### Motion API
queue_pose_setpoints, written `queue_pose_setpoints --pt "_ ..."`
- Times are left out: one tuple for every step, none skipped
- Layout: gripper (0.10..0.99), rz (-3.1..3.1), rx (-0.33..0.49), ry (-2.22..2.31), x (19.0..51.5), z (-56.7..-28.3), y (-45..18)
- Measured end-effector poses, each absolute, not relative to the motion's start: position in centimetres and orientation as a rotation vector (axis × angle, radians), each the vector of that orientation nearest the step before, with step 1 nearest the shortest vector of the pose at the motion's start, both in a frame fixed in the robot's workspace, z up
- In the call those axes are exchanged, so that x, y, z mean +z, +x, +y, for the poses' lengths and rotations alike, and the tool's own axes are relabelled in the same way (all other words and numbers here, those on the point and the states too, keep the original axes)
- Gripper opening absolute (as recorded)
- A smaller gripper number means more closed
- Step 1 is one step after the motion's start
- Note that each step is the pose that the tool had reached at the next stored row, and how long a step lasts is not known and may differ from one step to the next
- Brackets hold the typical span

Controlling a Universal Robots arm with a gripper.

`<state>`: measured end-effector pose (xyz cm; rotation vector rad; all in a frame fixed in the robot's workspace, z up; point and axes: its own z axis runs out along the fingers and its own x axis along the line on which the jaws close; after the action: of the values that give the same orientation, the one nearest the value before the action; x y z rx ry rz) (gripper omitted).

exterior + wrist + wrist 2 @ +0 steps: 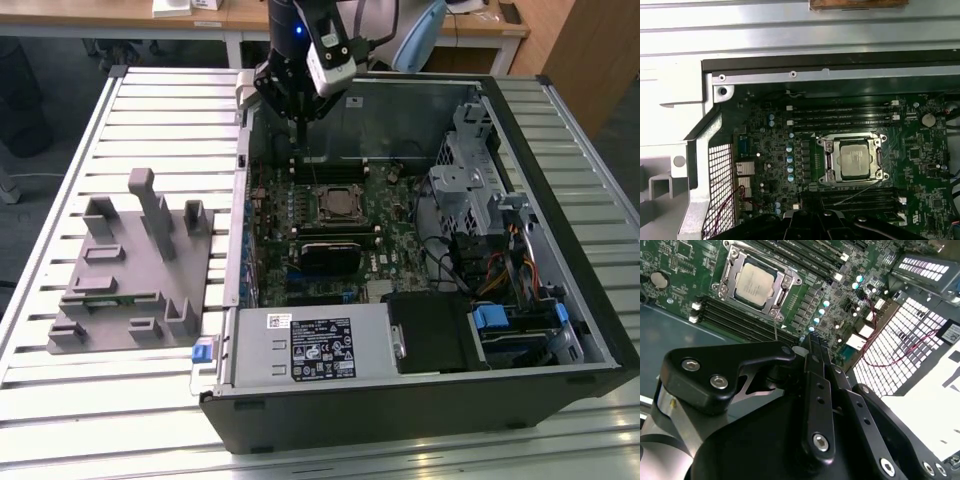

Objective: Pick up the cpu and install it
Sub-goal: 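Install the first cpu locking lever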

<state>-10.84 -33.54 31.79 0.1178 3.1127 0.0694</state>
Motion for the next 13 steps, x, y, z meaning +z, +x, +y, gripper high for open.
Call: queue_pose_setpoints --pt "0.106 3.113 0.069 0.118 31.7 -33.5 -10.9" --pt "0.106 3.113 0.069 0.118 31.6 -33.5 -10.9" --pt "0.106 3.113 0.069 0.118 31.5 -33.4 -11.0" --pt "0.106 3.113 0.069 0.118 31.4 -33.3 -11.1" --pt "0.106 3.113 0.069 0.118 31.4 -33.2 -11.1" --pt "0.106 3.113 0.070 0.118 31.3 -33.0 -11.2" --pt "0.106 3.113 0.070 0.118 31.3 -32.9 -11.2" --pt "0.106 3.113 0.069 0.118 31.2 -32.8 -11.2" --pt "0.106 3.113 0.069 0.118 31.2 -32.6 -11.3" --pt "0.106 3.113 0.069 0.118 31.1 -32.5 -11.3" --pt "0.106 3.113 0.069 0.118 31.0 -32.4 -11.3" --pt "0.106 3.113 0.069 0.118 30.9 -32.3 -11.4" --pt "0.106 3.113 0.070 0.118 30.8 -32.2 -11.4"
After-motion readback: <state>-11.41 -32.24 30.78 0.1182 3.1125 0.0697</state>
